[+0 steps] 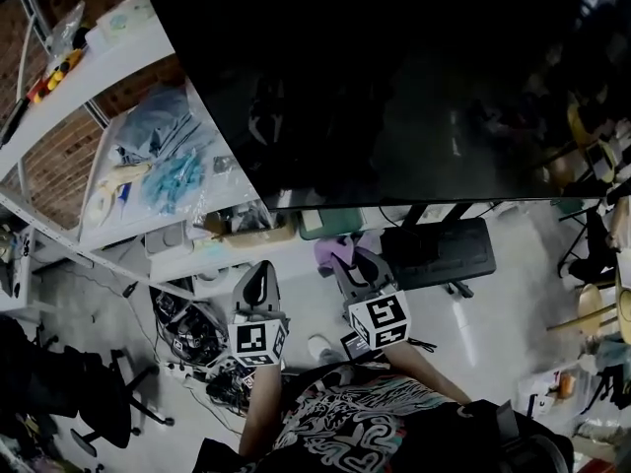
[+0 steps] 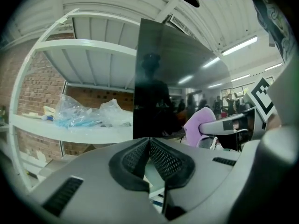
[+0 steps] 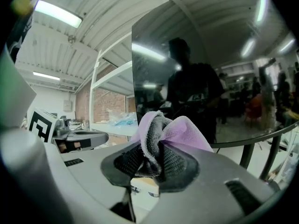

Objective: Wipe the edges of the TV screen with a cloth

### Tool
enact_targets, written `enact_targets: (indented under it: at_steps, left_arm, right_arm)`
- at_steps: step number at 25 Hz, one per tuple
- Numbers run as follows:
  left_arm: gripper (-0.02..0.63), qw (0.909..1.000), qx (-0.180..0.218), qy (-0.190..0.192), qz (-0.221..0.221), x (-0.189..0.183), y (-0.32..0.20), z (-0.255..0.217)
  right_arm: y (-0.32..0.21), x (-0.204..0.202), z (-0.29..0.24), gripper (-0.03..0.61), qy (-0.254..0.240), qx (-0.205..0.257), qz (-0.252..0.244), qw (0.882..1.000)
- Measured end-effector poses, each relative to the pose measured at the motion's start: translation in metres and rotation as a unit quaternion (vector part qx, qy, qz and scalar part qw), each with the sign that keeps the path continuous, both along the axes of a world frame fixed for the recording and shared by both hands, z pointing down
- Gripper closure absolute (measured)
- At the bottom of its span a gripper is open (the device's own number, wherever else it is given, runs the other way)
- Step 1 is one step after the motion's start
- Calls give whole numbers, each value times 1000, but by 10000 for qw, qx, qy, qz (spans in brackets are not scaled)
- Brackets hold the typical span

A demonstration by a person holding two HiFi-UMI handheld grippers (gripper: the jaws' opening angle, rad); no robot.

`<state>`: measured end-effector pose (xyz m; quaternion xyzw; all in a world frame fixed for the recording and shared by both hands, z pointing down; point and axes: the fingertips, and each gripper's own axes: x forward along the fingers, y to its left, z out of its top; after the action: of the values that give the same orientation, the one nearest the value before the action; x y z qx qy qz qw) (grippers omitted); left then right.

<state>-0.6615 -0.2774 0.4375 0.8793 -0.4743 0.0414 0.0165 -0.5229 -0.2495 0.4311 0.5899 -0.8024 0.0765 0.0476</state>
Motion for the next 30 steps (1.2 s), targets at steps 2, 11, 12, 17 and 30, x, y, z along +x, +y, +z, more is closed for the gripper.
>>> enact_targets:
  at_steps: [2, 11, 12, 17, 30]
  left_arm:
    - [595, 10000, -45, 21, 21, 10, 22, -2]
    - [595, 10000, -38, 42, -63, 45, 119, -15]
    - [595, 9999, -17, 41, -94, 48, 128, -16]
    - [595, 9996, -57, 9, -272, 50, 173, -8]
    - [595, 9996, -171, 32, -225, 46, 177, -2]
  right_arm:
    - [19, 11, -2, 457, 21, -38, 17, 10000]
    - [105, 47, -19, 457, 174, 88, -85, 9998]
    - [113, 52, -21, 457, 185, 126, -85, 9997]
    - [146, 77, -21, 457, 272, 186, -44, 9994]
    - [161, 89, -21, 460, 547, 117, 341, 9979]
